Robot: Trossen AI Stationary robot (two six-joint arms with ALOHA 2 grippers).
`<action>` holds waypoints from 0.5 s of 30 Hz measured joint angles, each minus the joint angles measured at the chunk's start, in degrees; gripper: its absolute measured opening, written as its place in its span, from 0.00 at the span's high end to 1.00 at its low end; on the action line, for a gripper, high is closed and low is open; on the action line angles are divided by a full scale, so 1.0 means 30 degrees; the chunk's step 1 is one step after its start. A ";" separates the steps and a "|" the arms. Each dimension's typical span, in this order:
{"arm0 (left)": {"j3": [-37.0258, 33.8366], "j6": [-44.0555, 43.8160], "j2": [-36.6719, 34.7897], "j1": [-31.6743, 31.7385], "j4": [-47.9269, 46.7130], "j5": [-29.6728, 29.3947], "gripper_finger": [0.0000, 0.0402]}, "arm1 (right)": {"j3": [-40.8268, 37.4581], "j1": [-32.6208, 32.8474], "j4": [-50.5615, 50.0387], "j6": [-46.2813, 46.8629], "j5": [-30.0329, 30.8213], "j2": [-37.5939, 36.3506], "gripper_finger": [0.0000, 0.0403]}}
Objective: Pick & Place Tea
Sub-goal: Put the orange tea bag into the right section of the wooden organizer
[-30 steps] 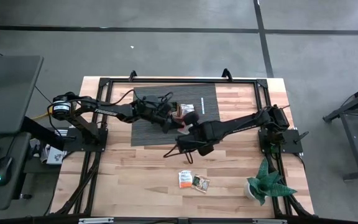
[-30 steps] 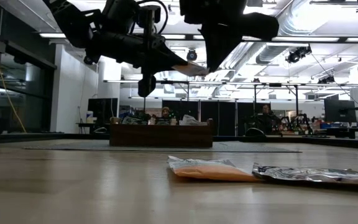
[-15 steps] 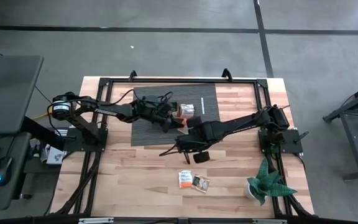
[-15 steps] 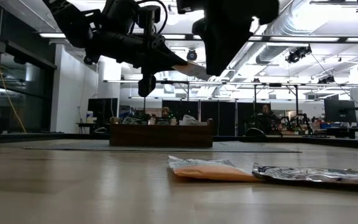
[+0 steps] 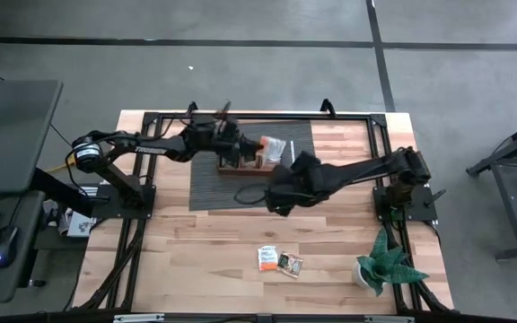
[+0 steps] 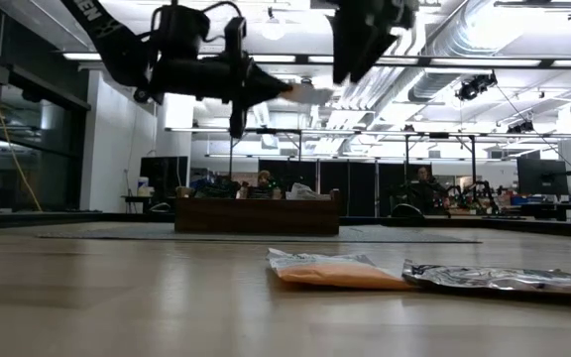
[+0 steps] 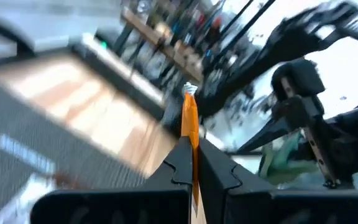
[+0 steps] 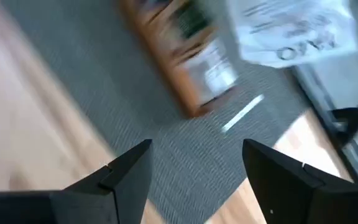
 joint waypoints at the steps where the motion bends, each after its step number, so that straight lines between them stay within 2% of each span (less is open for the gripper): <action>1: 0.0007 -0.0028 0.0000 0.0165 0.0708 0.0048 1.00 | 0.0000 0.0020 0.0068 0.0631 0.0780 -0.0317 0.40; 6: 0.0007 -0.1262 0.0002 0.0990 0.5711 0.0871 1.00 | 0.0000 -0.0048 0.1132 0.2613 0.4126 -0.1828 0.40; 10: 0.0007 -0.2934 0.0007 0.1622 0.9817 0.0796 1.00 | 0.0000 -0.0218 0.3551 0.2811 0.6169 -0.2878 0.40; 13: 0.0013 -0.3631 0.0007 0.1932 1.1624 0.0798 1.00 | 0.0004 -0.0447 0.6510 0.1069 0.6806 -0.3335 0.40; 15: 0.0014 -0.3983 0.0007 0.1942 1.2444 0.0757 1.00 | 0.0006 -0.0693 0.8935 -0.0658 0.6494 -0.3456 0.40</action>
